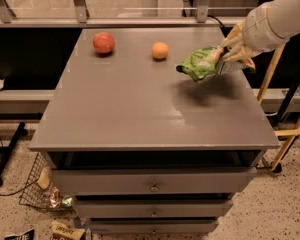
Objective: Move green rice chip bag near orange
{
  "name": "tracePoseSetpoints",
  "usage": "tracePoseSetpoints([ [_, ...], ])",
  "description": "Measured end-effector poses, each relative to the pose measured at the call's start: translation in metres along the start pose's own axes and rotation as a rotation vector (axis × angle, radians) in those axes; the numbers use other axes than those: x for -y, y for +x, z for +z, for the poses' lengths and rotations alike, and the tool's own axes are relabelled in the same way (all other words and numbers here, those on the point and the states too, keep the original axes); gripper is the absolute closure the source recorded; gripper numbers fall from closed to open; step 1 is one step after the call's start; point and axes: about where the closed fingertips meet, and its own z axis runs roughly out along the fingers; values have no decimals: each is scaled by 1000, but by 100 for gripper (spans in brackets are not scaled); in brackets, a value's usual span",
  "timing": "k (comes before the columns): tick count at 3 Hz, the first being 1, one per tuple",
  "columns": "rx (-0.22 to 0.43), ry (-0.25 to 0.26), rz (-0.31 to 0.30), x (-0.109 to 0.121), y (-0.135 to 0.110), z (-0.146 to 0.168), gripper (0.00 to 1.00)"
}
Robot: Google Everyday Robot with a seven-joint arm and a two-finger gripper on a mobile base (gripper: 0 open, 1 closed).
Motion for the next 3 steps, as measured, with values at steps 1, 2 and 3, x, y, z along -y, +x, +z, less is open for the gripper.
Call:
tracePoseSetpoints([
  [1,3,38,-21,20,18,13,100],
  [2,46,50,-56,34,17,29,100],
  [3,96,47,-80,42,15,46,100],
])
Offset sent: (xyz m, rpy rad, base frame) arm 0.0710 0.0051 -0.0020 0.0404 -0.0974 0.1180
